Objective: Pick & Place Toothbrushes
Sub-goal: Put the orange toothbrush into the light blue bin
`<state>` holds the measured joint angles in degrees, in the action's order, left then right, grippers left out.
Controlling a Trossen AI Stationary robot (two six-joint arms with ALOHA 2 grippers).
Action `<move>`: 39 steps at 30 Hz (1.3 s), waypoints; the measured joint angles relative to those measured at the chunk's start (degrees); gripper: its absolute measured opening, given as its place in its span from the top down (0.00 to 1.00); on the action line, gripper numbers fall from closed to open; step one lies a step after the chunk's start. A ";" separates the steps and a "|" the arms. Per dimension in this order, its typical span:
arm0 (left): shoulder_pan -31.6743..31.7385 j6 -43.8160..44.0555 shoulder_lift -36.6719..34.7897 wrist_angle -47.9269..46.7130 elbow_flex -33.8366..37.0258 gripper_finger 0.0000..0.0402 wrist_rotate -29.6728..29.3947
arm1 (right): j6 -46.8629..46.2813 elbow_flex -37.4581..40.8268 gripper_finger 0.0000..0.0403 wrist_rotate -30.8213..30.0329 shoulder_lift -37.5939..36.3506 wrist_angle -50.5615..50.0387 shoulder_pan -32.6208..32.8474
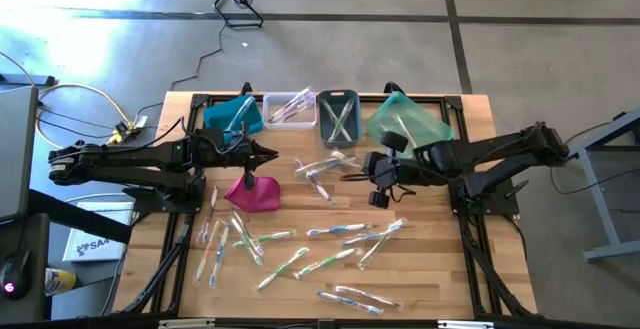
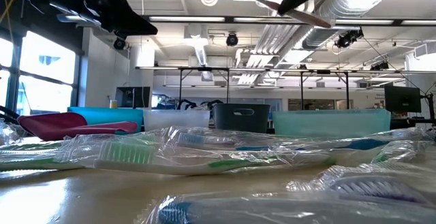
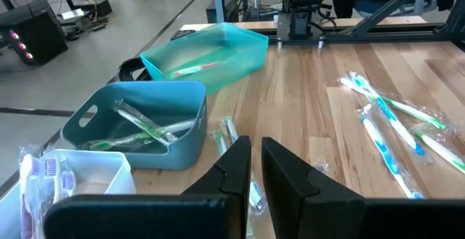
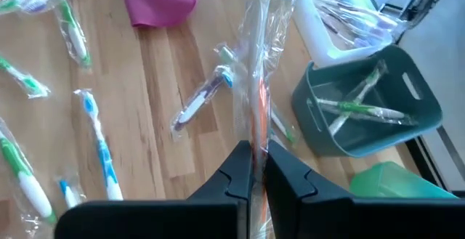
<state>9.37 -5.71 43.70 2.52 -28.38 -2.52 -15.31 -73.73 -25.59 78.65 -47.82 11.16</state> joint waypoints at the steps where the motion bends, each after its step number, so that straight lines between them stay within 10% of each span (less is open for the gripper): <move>1: 0.00 0.01 0.00 0.00 0.00 0.93 0.00 | -0.05 0.00 0.97 -0.31 0.00 -0.28 0.20; 39: 0.00 0.00 0.00 -0.11 0.00 0.93 -0.24 | 7.20 9.92 0.97 2.97 -0.02 -3.05 -26.53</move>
<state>9.37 -5.71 43.70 2.42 -28.38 -2.76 -8.12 -63.82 -22.61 78.63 -50.87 -15.37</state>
